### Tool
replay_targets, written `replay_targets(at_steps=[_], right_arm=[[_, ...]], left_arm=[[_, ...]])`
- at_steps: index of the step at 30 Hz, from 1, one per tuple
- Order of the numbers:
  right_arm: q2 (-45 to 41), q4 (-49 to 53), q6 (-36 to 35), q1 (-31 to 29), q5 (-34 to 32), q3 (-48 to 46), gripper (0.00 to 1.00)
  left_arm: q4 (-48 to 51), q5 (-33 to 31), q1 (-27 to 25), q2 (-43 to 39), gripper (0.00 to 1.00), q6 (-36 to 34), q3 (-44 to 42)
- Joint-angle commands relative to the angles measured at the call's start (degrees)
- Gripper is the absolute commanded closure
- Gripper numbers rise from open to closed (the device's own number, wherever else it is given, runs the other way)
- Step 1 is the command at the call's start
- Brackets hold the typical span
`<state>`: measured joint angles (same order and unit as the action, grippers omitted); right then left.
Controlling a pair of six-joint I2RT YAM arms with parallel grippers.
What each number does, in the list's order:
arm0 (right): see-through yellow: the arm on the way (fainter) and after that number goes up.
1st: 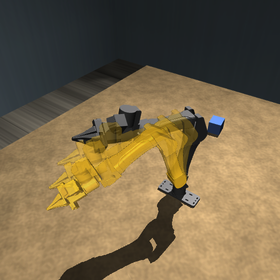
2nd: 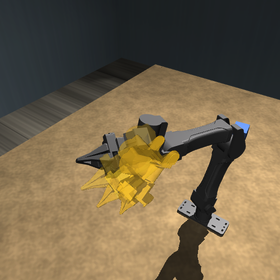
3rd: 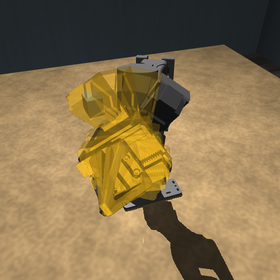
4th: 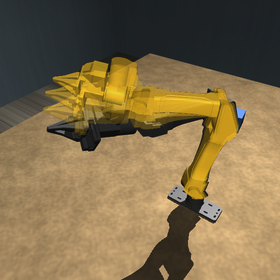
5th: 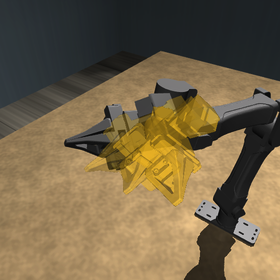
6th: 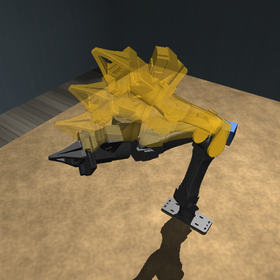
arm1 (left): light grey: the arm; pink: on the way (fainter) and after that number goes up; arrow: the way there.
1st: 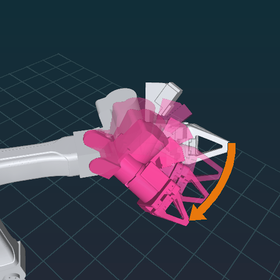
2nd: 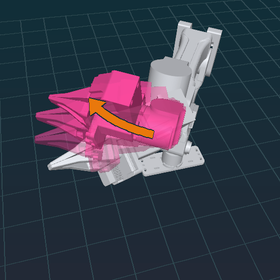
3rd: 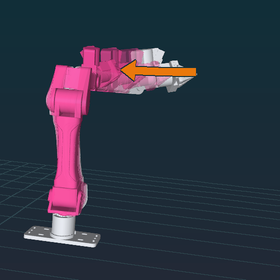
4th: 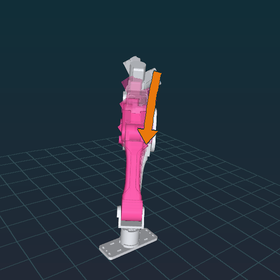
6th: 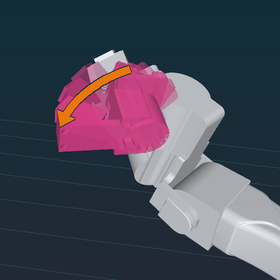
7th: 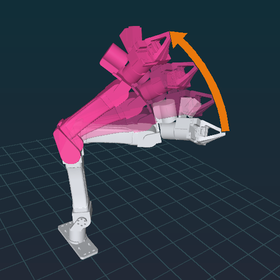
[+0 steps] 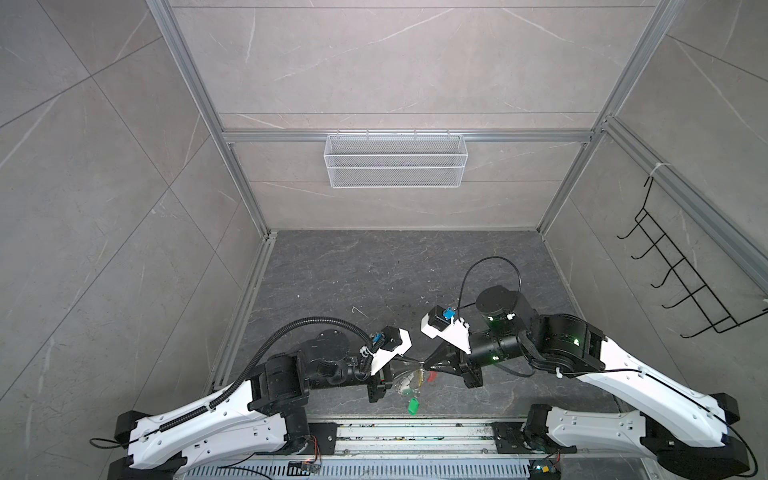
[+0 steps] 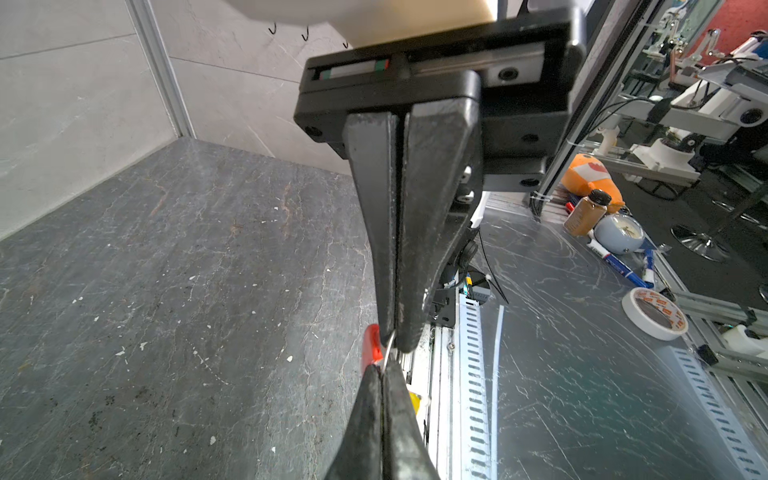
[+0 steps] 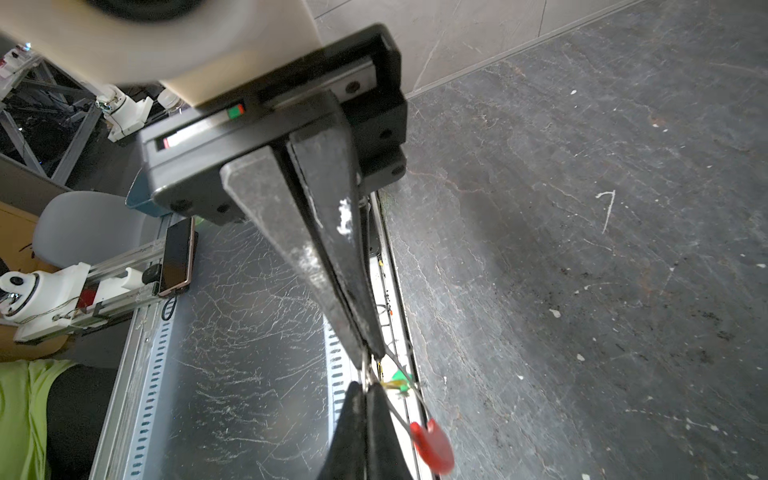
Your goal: Remove the keys from the keyring
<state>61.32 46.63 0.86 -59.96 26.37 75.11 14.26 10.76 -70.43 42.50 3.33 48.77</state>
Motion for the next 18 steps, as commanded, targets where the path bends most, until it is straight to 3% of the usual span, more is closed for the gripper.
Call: replay_targets(at_steps=[1,3,5,12,18], right_arm=[[-2.1,-7.2,3.6,-0.1,-3.7,-1.9,0.82],[-4.1,-9.5,4.6,-0.1,-6.3,-3.4,0.63],[-6.6,-11.7,5.3,-0.1,-9.0,-5.0,0.56],[-16.3,-20.0,8.4,-0.1,-20.7,-13.5,0.53],[-17.6,-23.6,10.4,-0.1,-22.4,-17.7,0.53]], left_arm=[[-11.7,-0.9,-0.2,-1.3,1.0,1.6,-1.7],[-13.6,-3.7,-0.2,-1.8,1.0,1.8,-2.5],[-14.9,-6.3,-0.2,-2.1,1.0,1.9,-3.0],[-21.1,-15.5,-0.3,-2.1,1.0,3.6,-5.2],[-27.8,-21.6,-0.3,-1.4,1.0,4.4,-7.0]])
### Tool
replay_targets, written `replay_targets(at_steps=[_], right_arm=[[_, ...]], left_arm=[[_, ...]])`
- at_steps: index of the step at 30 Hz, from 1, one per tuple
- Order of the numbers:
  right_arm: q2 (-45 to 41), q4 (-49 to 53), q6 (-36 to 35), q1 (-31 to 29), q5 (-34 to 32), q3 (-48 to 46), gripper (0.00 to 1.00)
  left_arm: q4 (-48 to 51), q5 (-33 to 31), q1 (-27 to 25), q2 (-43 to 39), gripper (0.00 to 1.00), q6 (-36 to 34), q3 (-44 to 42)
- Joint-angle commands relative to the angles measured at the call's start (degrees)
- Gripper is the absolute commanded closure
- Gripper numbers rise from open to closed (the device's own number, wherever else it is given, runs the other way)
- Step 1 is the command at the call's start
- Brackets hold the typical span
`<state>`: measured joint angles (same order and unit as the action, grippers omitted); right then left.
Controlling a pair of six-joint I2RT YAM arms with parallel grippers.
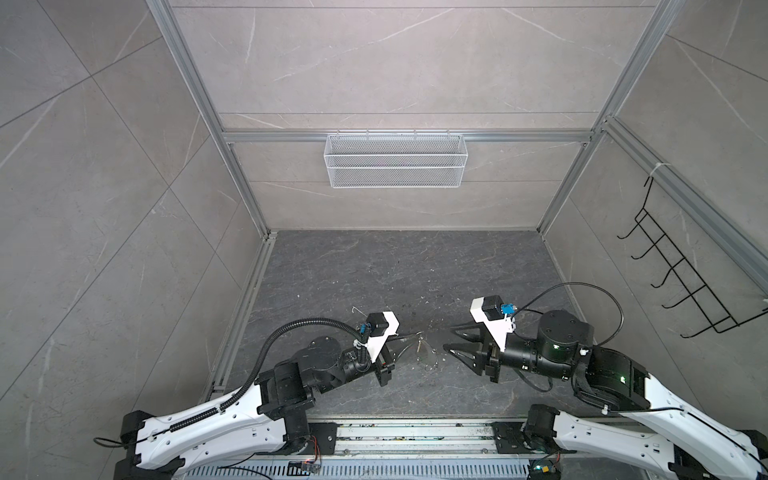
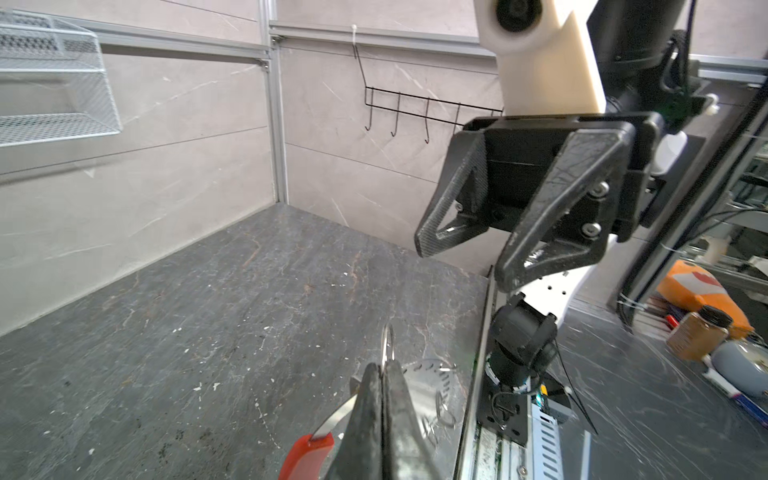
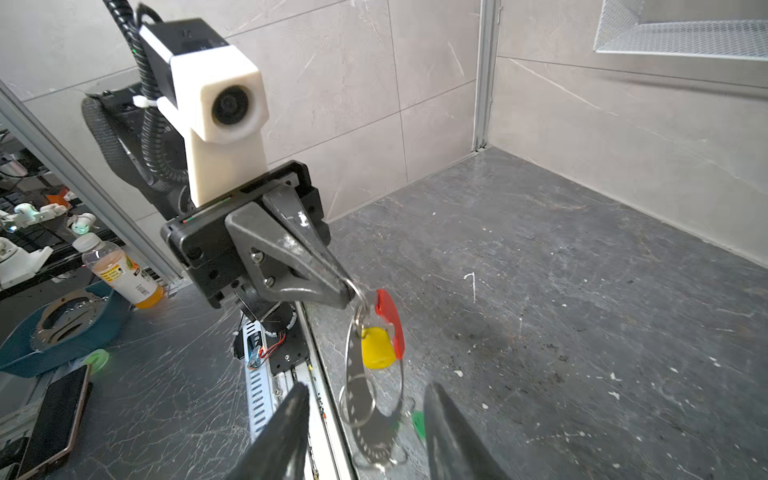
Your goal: Remove the keys from the keyring
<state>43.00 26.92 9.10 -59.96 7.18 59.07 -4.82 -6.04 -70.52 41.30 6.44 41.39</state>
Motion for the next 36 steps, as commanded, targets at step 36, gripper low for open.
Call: replay_targets(at_steps=[36], right_arm=[[1.5,-16.5,0.0,-0.1,-4.3,-3.8,0.53]], left_arm=[[-22.2,-5.1,-1.3,3.0,1.0,-8.2,-3.4]])
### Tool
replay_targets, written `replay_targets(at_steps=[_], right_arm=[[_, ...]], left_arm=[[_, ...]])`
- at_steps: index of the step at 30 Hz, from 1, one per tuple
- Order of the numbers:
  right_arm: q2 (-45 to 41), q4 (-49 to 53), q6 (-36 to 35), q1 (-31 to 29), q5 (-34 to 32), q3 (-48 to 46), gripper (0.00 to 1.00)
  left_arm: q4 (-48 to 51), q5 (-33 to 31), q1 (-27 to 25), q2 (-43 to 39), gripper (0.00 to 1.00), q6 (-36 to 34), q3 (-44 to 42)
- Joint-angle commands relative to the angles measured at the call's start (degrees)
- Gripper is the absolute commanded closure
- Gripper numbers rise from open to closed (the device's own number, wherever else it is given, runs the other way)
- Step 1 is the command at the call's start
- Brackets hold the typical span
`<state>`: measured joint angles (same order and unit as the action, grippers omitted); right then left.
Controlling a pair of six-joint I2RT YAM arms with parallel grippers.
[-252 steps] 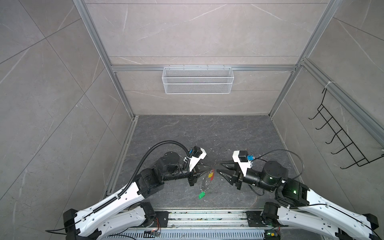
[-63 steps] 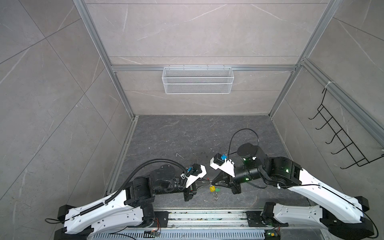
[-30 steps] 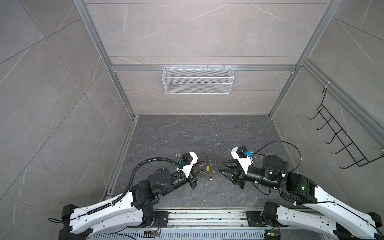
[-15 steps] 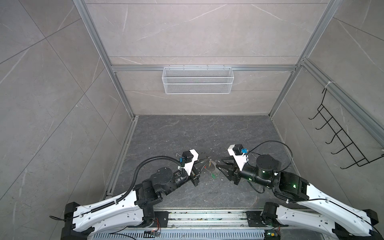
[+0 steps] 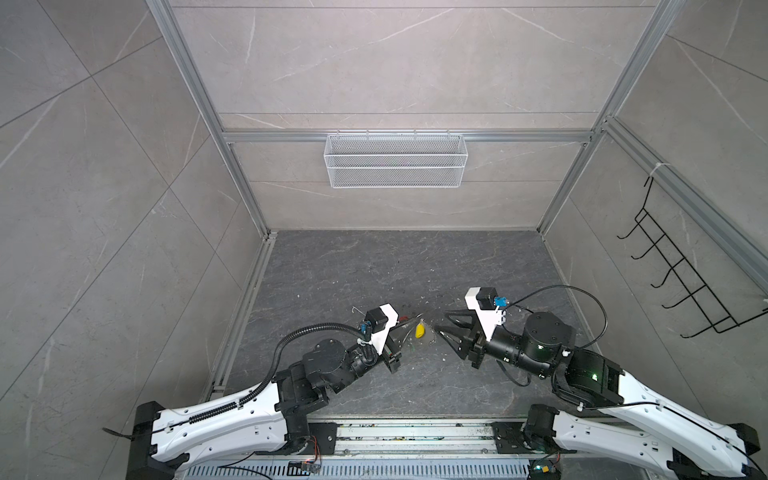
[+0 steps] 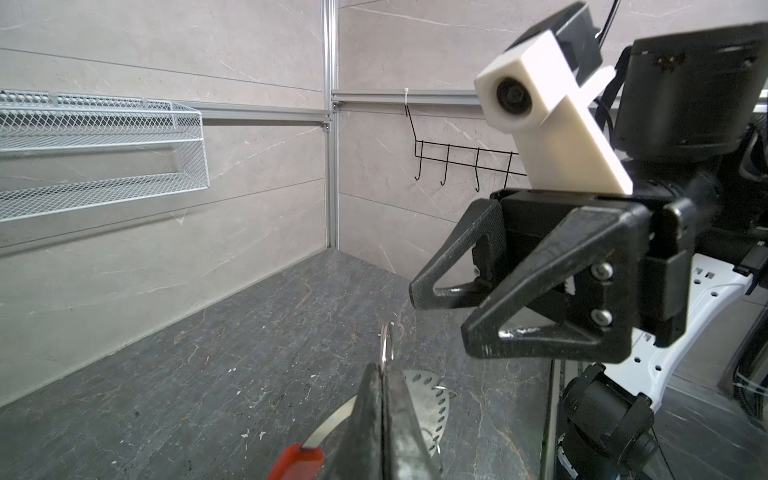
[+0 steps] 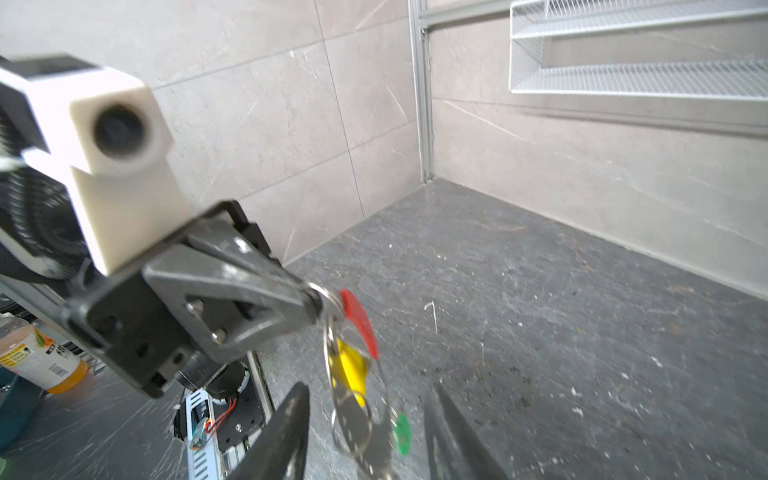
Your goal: Remove the keys from the keyring
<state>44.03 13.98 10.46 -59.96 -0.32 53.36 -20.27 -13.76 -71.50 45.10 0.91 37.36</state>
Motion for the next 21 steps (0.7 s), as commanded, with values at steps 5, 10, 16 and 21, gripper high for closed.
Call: replay_targets(at_steps=[5,10,16,21], right_arm=[[3.3,-4.2,-1.2,-0.1,7.3,4.1,0.54],[1.2,-7.7,-0.4,-0.1,4.9,2.1,0.54],[2.9,-2.5,-1.3,-0.1,9.9,5.9,0.57],[2.8,0.7,-2.1,-0.1,12.5,6.1,0.55]], left_arm=[[-6.5,4.1,-0.3,-1.2,1.0,-2.7,0.5],[-5.8,4.1,-0.3,-1.2,1.0,-2.6,0.8],[-3.5,6.7,-0.3,-2.0,1.0,-2.2,1.3],[-0.3,10.9,-0.3,-5.0,1.0,-1.5,1.2]])
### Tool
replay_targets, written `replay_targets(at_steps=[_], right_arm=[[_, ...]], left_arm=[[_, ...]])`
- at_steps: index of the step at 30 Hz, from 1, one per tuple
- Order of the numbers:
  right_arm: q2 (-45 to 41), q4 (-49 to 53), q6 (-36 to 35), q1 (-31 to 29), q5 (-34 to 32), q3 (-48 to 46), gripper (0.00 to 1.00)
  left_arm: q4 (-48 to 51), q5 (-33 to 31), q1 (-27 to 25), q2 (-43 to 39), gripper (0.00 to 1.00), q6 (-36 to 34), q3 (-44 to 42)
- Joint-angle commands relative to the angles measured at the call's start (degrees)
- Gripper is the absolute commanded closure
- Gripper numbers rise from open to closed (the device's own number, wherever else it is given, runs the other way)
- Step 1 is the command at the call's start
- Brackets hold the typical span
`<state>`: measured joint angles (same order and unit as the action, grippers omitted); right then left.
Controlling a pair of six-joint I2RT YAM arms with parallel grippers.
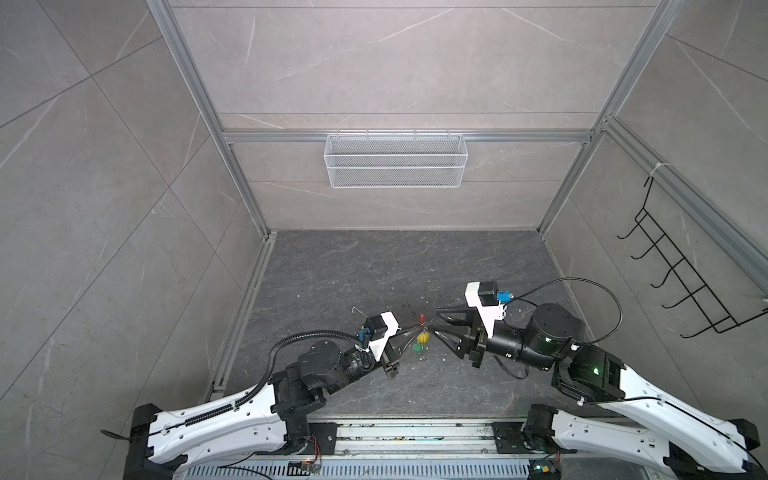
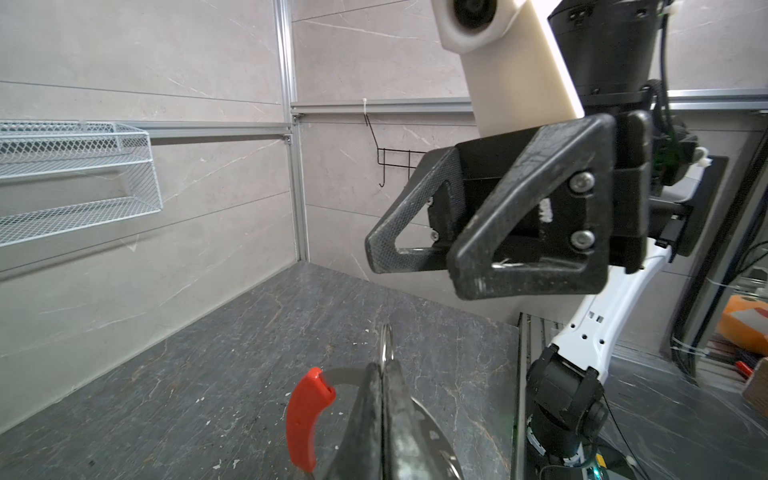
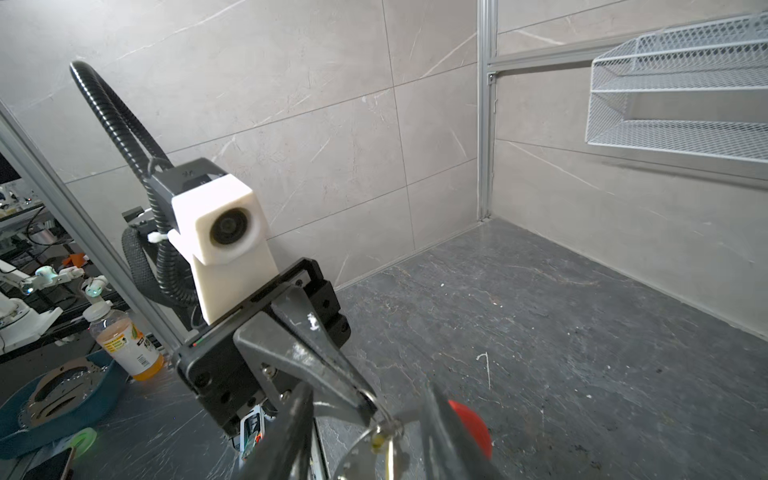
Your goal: Remove the keys from the keyring
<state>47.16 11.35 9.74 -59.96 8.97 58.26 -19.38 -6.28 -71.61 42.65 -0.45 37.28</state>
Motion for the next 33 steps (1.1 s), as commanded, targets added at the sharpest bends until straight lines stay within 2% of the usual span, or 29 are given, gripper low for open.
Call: replay_targets(at_steps=[1,4,11,16,21,33], right_arm=[[-0.4,3.6,-1.6,-0.1,4.4,1.1,0.56],[0.0,4.2,-1.5,0.0,8.1,0.5,0.6],[0.0,0.9,-0.1,0.0,11.6,-1.2,0.64],[1.0,0.0,0.3,0.0,12.6,-0.9,0.63],[1.5,-0.2,0.4,0.0,12.3,-0.9,0.66],[1.9,1.3,0.5,0.1,11.6,-0.3,0.93]], left_arm=[[-0.9,3.6,-0.2,-3.1,1.0,0.0,1.1],[-0.3,4.2,-0.2,-4.6,1.0,0.5,0.8],[0.8,6.4,-0.2,-5.0,1.0,1.4,0.8],[0.9,7.1,-0.2,-4.9,1.0,1.8,0.8],[0.9,7.5,-0.2,-4.7,1.0,1.9,0.8],[1.0,8.0,-0.2,-3.7,1.0,2.1,1.1]])
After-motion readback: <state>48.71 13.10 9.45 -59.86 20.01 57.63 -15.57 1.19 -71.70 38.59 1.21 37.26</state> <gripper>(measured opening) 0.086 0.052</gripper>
